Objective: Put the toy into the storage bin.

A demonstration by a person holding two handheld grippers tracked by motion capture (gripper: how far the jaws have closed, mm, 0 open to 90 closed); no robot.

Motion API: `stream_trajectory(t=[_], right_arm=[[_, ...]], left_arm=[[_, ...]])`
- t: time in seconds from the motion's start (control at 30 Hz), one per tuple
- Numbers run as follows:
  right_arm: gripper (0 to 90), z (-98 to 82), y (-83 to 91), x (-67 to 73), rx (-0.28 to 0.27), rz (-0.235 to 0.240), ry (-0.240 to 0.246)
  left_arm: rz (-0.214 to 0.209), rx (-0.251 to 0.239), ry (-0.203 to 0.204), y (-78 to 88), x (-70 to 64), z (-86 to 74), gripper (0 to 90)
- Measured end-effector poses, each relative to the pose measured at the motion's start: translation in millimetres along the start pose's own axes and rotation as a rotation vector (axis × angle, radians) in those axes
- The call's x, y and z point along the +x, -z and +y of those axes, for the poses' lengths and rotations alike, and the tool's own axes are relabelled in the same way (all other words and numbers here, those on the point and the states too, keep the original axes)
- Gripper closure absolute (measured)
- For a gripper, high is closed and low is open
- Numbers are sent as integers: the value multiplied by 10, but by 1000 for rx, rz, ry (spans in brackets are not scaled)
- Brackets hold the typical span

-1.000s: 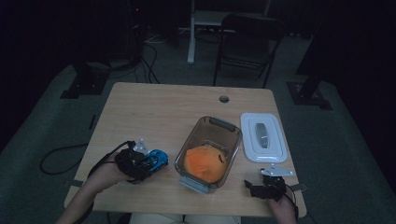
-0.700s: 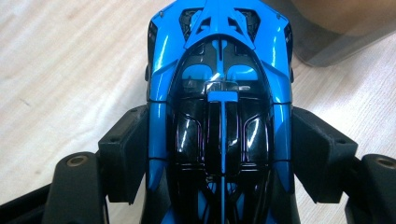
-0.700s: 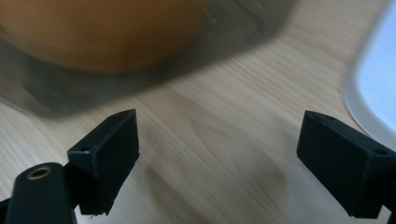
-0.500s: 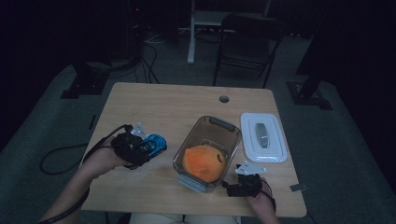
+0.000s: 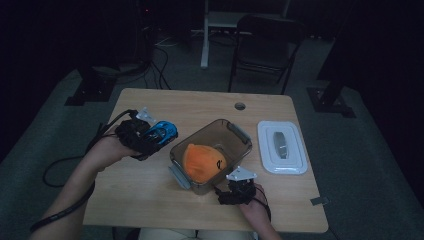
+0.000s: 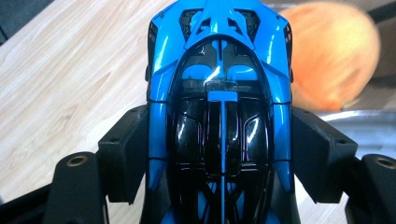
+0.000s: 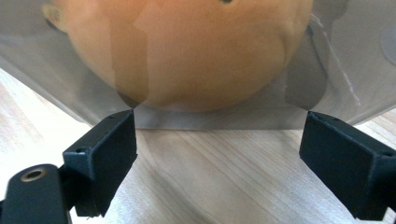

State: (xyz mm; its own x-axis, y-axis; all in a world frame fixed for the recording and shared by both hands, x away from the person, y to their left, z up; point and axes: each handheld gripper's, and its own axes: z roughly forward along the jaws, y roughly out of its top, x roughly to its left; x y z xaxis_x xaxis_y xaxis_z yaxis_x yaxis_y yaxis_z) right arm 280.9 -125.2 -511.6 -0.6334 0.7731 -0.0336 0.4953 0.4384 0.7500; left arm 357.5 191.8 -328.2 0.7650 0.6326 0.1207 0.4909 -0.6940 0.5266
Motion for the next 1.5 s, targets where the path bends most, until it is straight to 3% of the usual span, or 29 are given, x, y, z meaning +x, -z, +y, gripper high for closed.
stream_trajectory(t=[0.1, 0.17, 0.6, 1.07, 1.5], right_arm=[[109, -63, 21, -26, 22, -22, 24], [109, -121, 60, -79, 23, -39, 15], [109, -405, 348, -551, -8, -133, -115], [109, -443, 366, -650, -13, -144, -141], [109, -446, 374, -666, -17, -137, -150]], left_arm=[[-21, -2, -20, -71, -80, 116, 288], [-23, 8, -41, -127, -139, 182, 287], [-76, 15, -94, -364, -356, 573, 288], [-125, 41, -134, -724, -539, 841, 287], [-131, 65, -107, -1006, -569, 861, 287]])
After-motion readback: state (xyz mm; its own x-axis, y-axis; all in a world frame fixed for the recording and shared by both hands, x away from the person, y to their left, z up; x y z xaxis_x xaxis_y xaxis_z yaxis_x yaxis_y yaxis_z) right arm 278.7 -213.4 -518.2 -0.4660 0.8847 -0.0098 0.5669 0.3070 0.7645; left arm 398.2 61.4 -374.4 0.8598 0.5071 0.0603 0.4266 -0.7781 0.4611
